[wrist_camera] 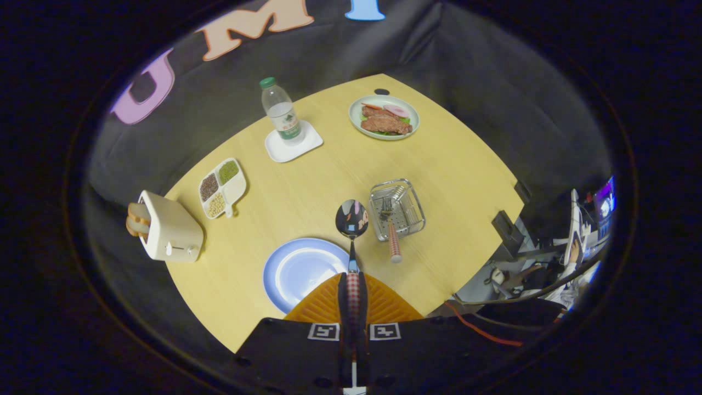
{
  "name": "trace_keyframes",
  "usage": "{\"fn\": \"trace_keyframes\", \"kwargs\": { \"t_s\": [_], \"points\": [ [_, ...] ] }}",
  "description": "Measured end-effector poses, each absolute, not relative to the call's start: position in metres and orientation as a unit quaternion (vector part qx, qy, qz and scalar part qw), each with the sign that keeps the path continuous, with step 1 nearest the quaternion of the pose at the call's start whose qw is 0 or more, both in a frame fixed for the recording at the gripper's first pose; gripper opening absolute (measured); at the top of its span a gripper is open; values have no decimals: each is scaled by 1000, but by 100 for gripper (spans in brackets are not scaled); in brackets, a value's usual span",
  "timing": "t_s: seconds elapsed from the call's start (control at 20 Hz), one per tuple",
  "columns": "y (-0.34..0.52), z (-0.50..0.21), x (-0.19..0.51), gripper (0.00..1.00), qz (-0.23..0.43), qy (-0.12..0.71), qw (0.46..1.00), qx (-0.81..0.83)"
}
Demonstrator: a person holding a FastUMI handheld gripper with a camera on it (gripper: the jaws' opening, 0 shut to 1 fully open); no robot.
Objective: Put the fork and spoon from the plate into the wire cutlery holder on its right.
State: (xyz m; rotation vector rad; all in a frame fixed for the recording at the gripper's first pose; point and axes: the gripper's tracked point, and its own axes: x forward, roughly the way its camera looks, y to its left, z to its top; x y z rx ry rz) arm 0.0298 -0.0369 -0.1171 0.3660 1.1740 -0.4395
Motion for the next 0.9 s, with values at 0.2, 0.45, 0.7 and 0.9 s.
{"fn": "trace_keyframes", "kwargs": {
  "t_s": [0.2, 0.45, 0.7, 0.9],
  "points": [
    [-60, -133, 36, 6, -227, 598, 743, 199],
    [-78, -164, 52, 6, -239, 640, 693, 232],
    [-85, -186, 62, 6, -231, 667, 664, 246],
    [-94, -206, 69, 6, -219, 682, 656, 239]
  ]
}}
